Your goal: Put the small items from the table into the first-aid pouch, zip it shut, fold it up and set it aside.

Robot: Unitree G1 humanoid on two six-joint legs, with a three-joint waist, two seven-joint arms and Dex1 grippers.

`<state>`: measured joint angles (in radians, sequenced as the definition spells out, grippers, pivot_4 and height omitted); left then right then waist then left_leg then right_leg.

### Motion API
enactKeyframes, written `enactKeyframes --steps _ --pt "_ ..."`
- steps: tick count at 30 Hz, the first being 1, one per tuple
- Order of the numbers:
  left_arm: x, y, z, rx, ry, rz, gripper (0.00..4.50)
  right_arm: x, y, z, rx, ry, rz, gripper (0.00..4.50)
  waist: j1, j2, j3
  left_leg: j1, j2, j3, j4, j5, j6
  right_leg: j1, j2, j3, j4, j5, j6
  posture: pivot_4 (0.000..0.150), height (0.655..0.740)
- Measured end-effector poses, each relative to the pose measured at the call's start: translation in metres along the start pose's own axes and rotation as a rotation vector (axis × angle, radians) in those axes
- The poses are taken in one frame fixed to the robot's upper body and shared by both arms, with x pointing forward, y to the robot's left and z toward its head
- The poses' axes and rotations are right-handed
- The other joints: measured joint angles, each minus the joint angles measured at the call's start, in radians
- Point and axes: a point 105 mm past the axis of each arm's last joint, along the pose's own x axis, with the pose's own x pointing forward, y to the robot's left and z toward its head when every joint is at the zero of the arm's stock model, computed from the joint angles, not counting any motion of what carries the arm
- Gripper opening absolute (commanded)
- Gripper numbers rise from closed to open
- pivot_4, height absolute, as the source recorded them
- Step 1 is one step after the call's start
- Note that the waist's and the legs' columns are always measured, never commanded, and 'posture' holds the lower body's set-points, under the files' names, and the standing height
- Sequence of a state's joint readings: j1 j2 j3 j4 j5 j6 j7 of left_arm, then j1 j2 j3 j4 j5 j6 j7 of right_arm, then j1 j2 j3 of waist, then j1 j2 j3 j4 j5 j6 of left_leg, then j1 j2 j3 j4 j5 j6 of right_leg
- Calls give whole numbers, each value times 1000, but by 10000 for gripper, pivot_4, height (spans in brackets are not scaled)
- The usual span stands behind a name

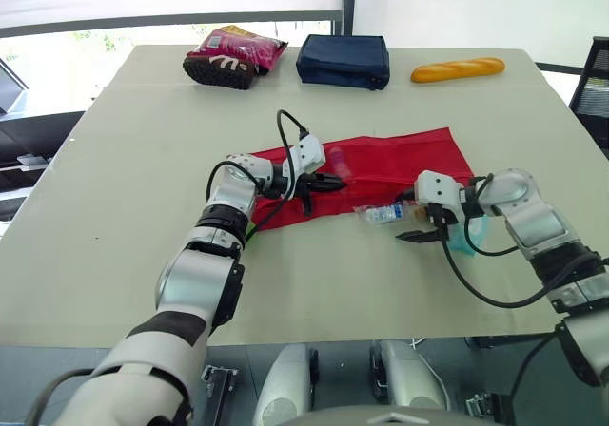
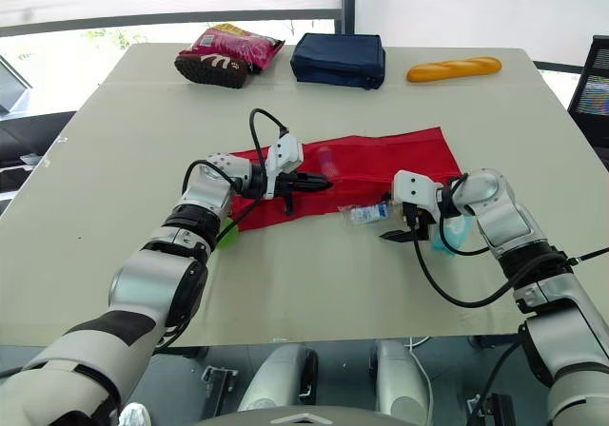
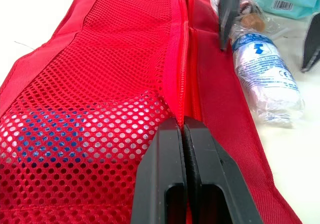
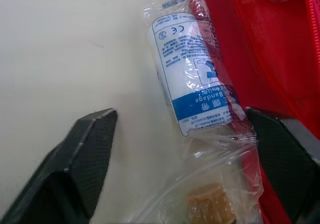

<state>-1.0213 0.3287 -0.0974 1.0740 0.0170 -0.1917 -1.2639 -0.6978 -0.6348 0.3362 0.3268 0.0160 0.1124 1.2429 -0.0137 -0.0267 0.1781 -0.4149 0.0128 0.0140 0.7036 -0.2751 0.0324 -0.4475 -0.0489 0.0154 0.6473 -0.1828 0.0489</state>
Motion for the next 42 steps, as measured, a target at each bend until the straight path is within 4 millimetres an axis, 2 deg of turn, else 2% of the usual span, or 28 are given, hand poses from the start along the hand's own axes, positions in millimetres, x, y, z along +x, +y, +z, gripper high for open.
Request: enactKeyframes --steps 4,5,6,10,17,21,24,32,39,42 --pt "0 0 0 0 0 1 0 1 0 3 12 4 -3 6853 0 0 0 0 0 0 0 0 0 0 0 0 0 0 0 1500 7134" --pt "0 0 -1 -1 0 1 0 1 1 6 10 2 -3 2794 0 0 0 0 0 0 0 0 0 0 0 0 0 0 0 1500 7134" --pt "0 0 -1 -1 0 0 0 1 2 9 17 -1 -2 566 0 0 0 0 0 0 0 0 0 0 0 0 0 0 0 1500 7134" --pt "0 0 -1 0 -1 -1 0 2 10 19 81 -18 -5 566 1 0 0 0 0 0 0 0 0 0 0 0 1 0 0 1500 7134" --pt "0 0 -1 3 -2 -1 0 -7 8 32 369 0 -200 566 1 0 0 0 0 -1 0 0 0 0 0 0 1 0 0 1500 7134" --pt "0 -1 -1 2 -2 -1 0 -2 10 37 534 7 -298 566 2 0 0 0 0 -1 0 0 0 0 -1 -1 2 0 0 1500 7134" --pt "1 -1 -1 0 -3 -3 0 10 15 44 648 1 -350 566 1 0 0 0 0 -1 0 0 0 -1 -1 -1 3 0 0 1500 7134" --pt "2 -1 -2 -3 -4 -1 0 22 19 45 894 17 -483 566 0 0 0 0 -1 -2 0 0 0 -1 -1 -1 4 0 0 1500 7134" --pt "2 -1 -2 -3 -7 0 0 26 18 44 965 35 -549 566 -1 1 0 0 -1 -2 0 0 0 -1 -1 -1 5 0 0 1500 7134" --pt "1 -1 -1 -4 -12 4 0 26 11 43 1025 21 -593 566 -2 1 0 0 -1 -2 0 0 0 -1 -1 -1 5 0 0 1500 7134"
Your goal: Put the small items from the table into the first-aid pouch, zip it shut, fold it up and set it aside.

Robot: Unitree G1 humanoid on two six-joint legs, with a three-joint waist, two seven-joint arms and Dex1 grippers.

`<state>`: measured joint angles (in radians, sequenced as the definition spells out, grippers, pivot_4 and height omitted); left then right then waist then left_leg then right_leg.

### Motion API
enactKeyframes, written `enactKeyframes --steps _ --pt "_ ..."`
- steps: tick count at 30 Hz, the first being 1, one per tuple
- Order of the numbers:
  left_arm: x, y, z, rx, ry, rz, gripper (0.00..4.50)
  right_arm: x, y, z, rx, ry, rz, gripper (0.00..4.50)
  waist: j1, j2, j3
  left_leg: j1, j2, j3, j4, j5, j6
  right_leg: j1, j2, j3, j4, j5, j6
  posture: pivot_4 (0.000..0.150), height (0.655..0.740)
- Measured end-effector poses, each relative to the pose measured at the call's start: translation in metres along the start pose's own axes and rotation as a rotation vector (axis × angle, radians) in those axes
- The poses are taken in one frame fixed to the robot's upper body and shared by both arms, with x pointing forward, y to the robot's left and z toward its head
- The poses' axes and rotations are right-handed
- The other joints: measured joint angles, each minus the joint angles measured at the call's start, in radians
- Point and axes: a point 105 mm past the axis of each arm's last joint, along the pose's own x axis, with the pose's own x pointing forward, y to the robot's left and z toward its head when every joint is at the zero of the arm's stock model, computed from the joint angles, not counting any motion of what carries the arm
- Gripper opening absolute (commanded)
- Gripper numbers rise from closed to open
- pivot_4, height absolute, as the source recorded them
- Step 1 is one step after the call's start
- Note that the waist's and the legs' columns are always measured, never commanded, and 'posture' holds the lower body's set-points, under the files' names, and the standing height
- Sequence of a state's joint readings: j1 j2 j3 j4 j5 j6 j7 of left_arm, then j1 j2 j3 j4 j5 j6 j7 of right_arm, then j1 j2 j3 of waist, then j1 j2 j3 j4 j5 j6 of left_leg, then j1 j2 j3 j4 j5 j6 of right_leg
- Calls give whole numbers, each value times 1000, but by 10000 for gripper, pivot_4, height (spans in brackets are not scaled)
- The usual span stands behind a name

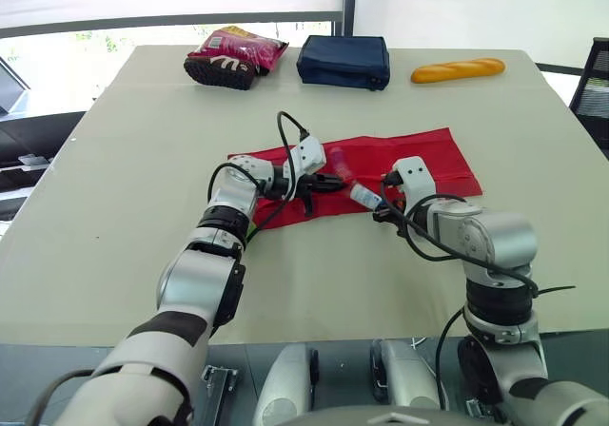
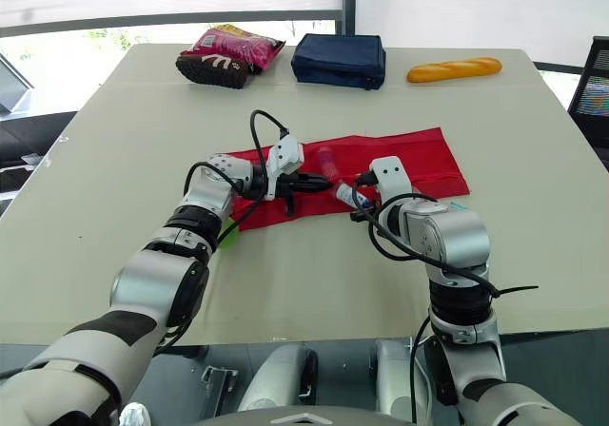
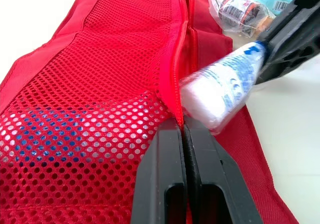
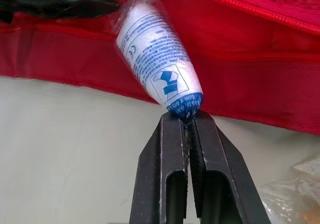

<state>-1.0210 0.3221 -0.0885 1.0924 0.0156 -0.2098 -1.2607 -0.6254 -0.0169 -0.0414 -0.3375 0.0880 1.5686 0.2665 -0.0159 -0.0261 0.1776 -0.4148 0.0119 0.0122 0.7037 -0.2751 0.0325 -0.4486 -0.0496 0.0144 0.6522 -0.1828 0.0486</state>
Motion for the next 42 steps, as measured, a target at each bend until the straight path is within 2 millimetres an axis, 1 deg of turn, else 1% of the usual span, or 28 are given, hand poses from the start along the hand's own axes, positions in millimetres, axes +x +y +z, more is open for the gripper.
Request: enactKeyframes --steps 3,8,9,10,16,20,23,27,38,39,40,42 --pt "0 0 0 0 -1 0 0 0 -4 4 34 -18 -33 566 -1 0 0 0 0 0 0 0 0 0 0 0 0 0 0 1500 7134" --pt "0 0 0 0 0 -1 0 3 -4 4 105 -33 -52 566 -1 0 0 0 0 0 0 0 0 0 0 0 0 0 0 1500 7134" --pt "0 0 -1 -1 0 -1 0 9 2 8 134 -47 -53 566 -2 0 0 0 0 0 0 0 0 0 0 0 0 0 0 1500 7134" --pt "0 -1 0 -1 -1 -3 0 10 4 9 134 -50 -54 566 -3 0 0 0 0 -1 0 0 0 0 0 0 0 0 0 1500 7134" --pt "2 -2 0 -1 -5 -7 0 19 -1 16 137 -74 -92 566 -2 0 0 0 0 -1 0 0 0 0 0 -1 0 0 0 1500 7134" --pt "5 -3 1 -1 -9 -13 0 30 -5 24 147 -109 -118 566 -2 0 0 0 0 -1 0 0 0 0 0 -1 0 0 0 1500 7134" --pt "5 -3 1 0 -10 -14 0 37 -6 29 149 -135 -126 566 -3 0 0 0 0 -1 0 0 0 0 0 -1 0 0 0 1500 7134" --pt "5 -3 1 0 -10 -16 0 43 -4 32 162 -157 -116 566 -4 0 0 0 0 -1 0 0 0 0 0 -1 0 0 0 1500 7134" --pt "3 -3 1 1 -8 -19 0 56 26 34 113 -176 4 566 -13 0 0 0 0 -1 0 0 0 0 0 -1 0 0 0 1500 7134" --pt "3 -3 1 0 -8 -19 0 56 28 35 108 -179 13 6546 -14 0 0 0 0 -1 0 0 0 0 0 -1 0 0 0 1500 7134" --pt "3 -3 1 0 -8 -19 0 56 29 35 105 -179 16 8382 -15 0 0 -1 0 -1 0 0 0 0 0 -1 0 0 0 1500 7134" --pt "2 -3 0 0 -7 -19 0 56 29 35 104 -180 18 17723 -19 0 0 -1 0 -1 0 0 0 0 0 -1 -1 0 0 1500 7134"
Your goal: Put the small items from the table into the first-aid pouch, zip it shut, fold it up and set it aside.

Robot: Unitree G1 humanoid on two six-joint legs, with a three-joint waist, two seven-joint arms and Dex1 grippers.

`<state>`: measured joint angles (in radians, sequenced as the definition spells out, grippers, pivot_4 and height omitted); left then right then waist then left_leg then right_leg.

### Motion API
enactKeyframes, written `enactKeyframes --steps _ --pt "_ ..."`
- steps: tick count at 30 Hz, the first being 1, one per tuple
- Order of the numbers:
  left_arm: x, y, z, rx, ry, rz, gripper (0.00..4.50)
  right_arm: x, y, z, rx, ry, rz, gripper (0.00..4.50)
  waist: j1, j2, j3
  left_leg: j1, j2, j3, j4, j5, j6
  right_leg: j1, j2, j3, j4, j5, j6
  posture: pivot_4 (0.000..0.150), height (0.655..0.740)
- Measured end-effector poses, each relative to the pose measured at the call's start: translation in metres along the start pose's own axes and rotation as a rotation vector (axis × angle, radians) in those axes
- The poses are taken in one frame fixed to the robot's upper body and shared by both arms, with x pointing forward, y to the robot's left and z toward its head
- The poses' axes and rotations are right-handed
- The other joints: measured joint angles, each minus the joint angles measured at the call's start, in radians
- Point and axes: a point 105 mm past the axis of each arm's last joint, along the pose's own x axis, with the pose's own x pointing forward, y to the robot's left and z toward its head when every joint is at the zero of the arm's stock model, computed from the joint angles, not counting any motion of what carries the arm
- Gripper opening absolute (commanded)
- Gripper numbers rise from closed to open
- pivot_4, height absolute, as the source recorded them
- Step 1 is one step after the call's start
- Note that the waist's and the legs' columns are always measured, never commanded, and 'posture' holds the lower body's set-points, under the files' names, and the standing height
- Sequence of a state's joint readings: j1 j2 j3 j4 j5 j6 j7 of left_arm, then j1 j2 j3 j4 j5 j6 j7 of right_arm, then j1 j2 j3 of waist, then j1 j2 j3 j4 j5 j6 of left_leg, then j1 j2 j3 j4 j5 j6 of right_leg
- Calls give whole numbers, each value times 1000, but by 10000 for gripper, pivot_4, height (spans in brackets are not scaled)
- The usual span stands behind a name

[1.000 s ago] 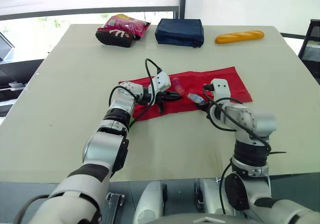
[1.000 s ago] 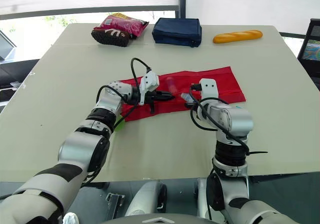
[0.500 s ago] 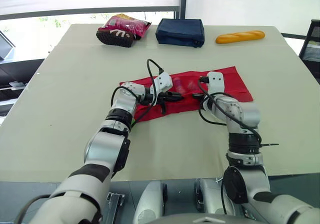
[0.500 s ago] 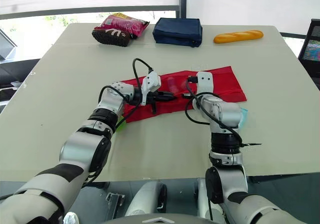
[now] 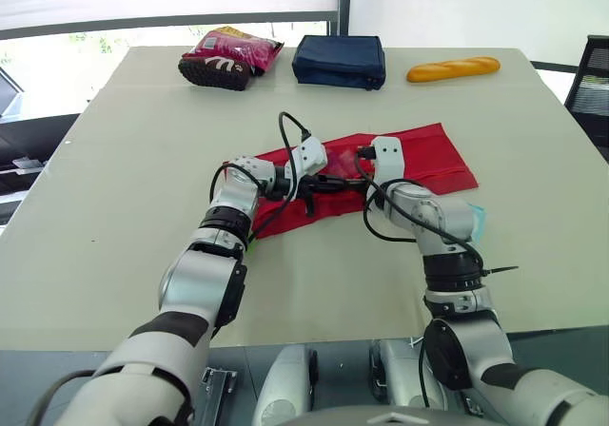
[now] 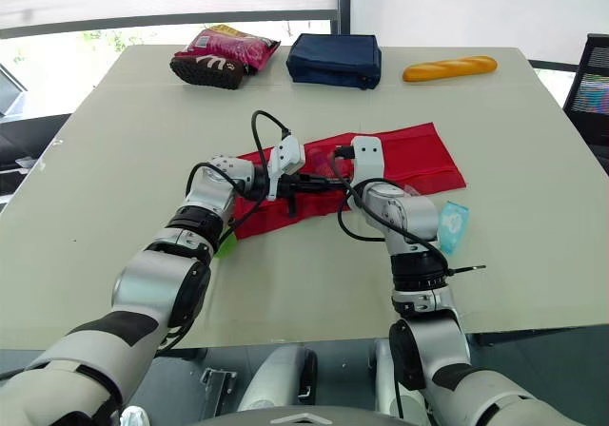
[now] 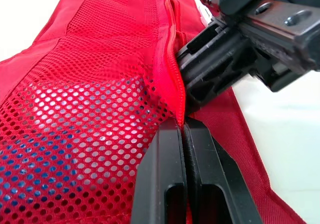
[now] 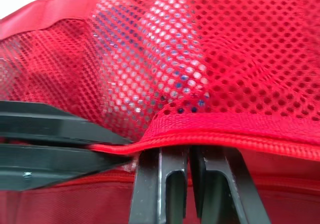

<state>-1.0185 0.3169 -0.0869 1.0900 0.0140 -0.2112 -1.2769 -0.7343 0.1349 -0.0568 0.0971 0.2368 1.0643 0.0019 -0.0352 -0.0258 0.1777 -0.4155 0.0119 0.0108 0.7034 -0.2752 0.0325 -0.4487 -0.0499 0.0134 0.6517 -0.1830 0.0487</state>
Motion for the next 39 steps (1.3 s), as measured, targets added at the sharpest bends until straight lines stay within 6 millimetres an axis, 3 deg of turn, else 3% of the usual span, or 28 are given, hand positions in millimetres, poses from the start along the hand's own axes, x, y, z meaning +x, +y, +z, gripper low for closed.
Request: enactKeyframes --steps 4,16,21,28,34,37,39 --pt "-4 0 0 0 0 -6 0 -3 -7 1 -10 -3 -10 35433 -6 0 0 0 0 0 0 0 0 0 0 0 0 0 0 1500 7134" --pt "0 -1 1 3 -3 -11 0 -30 -13 -6 -110 26 79 35433 -5 0 0 -1 0 -1 -1 0 0 0 0 -1 -2 0 0 1500 7134" --pt "6 -3 3 1 -14 -18 0 -42 19 -20 -231 77 276 35433 -5 0 0 -1 0 -1 -1 0 0 0 0 -1 -2 0 0 1500 7134" --pt "5 -3 2 2 -11 -17 0 -71 16 -12 -412 -86 370 35433 -2 0 0 -1 0 -1 -1 0 0 0 0 -1 -5 0 1 1500 7134" --pt "3 -3 0 4 -6 -13 0 -133 -26 -11 -511 -294 373 35433 9 0 0 -2 0 0 -1 0 0 1 0 -1 -7 0 1 1500 7134" --pt "3 -2 -1 3 -4 -11 0 -153 -42 -8 -539 -339 339 35433 7 0 0 -1 1 0 -1 0 0 1 1 -1 -7 -3 5 1500 7134" --pt "5 -4 0 4 -8 -16 0 -177 -61 -14 -523 -362 311 35433 19 0 0 0 1 -1 -1 0 0 2 1 -1 -6 -3 5 1500 7134"
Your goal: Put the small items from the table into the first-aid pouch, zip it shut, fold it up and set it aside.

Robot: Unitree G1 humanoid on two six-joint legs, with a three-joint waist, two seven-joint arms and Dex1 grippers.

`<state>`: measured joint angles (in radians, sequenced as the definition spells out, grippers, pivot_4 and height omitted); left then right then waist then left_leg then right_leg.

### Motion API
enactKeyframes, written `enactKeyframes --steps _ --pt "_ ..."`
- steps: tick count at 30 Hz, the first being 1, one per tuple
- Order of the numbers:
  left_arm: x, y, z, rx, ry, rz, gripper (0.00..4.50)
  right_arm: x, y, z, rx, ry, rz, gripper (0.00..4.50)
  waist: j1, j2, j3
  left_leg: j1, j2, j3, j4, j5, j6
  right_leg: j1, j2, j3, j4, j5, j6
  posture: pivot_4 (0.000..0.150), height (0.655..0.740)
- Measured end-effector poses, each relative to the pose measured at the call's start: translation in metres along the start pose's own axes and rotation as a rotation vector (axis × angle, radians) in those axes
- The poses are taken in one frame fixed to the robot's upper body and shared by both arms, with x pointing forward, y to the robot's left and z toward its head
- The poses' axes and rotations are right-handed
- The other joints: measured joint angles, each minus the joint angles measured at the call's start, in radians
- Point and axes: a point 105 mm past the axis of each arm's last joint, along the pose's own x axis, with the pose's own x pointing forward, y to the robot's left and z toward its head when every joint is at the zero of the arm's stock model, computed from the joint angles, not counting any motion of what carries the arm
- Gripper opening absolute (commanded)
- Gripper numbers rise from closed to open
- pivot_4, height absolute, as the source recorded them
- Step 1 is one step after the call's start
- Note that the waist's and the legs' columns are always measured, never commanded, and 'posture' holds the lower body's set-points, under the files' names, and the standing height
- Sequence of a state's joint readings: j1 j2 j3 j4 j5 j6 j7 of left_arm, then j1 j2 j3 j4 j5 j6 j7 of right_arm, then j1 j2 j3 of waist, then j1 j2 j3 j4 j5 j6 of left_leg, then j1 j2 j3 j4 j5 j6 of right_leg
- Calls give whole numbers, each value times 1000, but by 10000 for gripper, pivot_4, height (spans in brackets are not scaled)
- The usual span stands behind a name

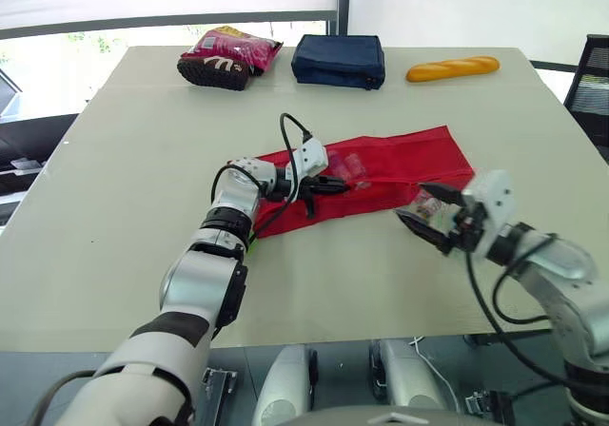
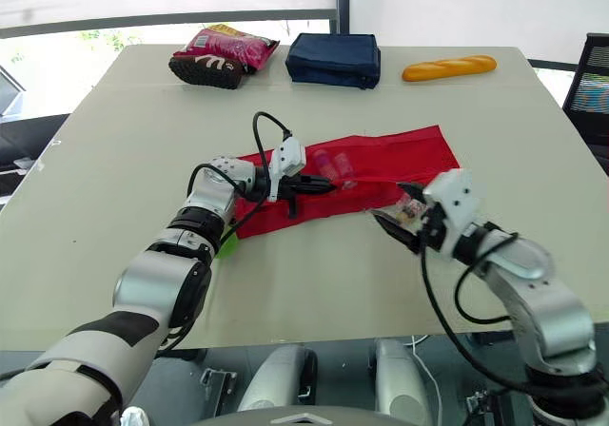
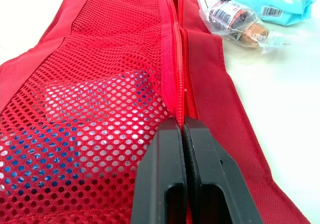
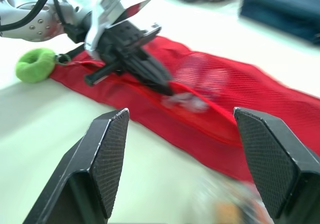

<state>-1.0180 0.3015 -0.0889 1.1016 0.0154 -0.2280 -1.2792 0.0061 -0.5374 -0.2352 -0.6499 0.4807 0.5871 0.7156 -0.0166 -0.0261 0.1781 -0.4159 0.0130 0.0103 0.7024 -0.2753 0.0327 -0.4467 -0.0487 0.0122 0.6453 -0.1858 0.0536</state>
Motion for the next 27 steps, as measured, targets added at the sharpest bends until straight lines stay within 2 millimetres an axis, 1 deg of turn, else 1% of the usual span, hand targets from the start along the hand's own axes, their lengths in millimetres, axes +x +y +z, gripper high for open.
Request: enactKeyframes --steps 1,2,3,5,6,7,10,11,12,14,17,20,24,26,27 --pt "-1 0 -2 -4 3 3 0 -18 -5 -4 2 16 -23 35433 4 0 0 0 0 0 0 0 0 0 0 0 0 0 0 1500 7134" --pt "-3 1 -3 -7 6 6 0 -36 -10 -7 1 29 -49 38094 5 0 0 0 0 1 0 0 0 0 0 1 0 0 0 1500 7134" --pt "-3 1 -3 -8 7 8 0 -39 -11 -7 -1 32 -55 40527 3 0 0 1 0 1 0 0 0 1 0 1 0 0 0 1500 7134" --pt "-3 1 -3 -6 6 7 0 -48 -13 -6 -5 32 -67 43473 3 0 0 1 0 2 0 0 0 0 0 2 0 0 0 1500 7134" --pt "-3 1 -3 -6 6 7 0 -74 -16 -7 6 44 -90 43473 6 0 0 1 0 2 0 0 0 1 0 2 0 0 0 1500 7134" --pt "-4 1 -4 -6 9 10 0 -87 -18 -5 8 46 -114 43473 5 0 0 1 0 2 0 0 0 1 0 2 0 0 0 1500 7134" --pt "-4 1 -4 -5 8 8 0 -115 -19 -1 7 65 -141 43473 6 0 0 1 0 2 0 0 0 1 0 2 0 0 0 1500 7134" --pt "-4 1 -4 -3 8 9 0 -135 -21 2 7 93 -162 43473 8 0 0 1 1 2 0 0 0 1 0 2 -1 0 0 1500 7134" --pt "-6 2 -4 -2 10 12 0 -143 -21 3 9 107 -172 43473 6 0 0 1 1 2 0 0 0 1 0 2 -1 0 0 1500 7134" --pt "-5 2 -4 -1 10 12 0 -152 -19 5 11 118 -172 43473 5 0 0 2 1 3 0 0 0 1 0 2 -1 0 0 1500 7134" --pt "-5 1 -3 3 9 11 0 -170 -22 19 -14 126 -198 43473 6 0 0 2 1 3 0 0 0 1 0 2 -1 0 0 1500 7134" --pt "-4 1 -3 3 8 10 0 -175 -23 22 -23 125 -199 43473 7 0 0 1 1 3 0 0 0 1 0 2 -2 0 0 1500 7134" --pt "-3 1 -2 8 3 7 0 -170 -22 22 -21 123 -187 43473 8 0 0 1 1 3 0 0 0 1 0 2 -2 0 0 1500 7134" --pt "-2 0 -2 10 0 5 0 -160 -21 20 -19 124 -160 43473 8 0 0 1 1 3 0 0 0 1 0 2 -2 0 0 1500 7134" --pt "-1 0 -1 13 -2 2 0 -150 -19 18 -24 129 -134 43473 8 0 0 1 1 3 0 0 0 1 0 2 -2 0 0 1500 7134"
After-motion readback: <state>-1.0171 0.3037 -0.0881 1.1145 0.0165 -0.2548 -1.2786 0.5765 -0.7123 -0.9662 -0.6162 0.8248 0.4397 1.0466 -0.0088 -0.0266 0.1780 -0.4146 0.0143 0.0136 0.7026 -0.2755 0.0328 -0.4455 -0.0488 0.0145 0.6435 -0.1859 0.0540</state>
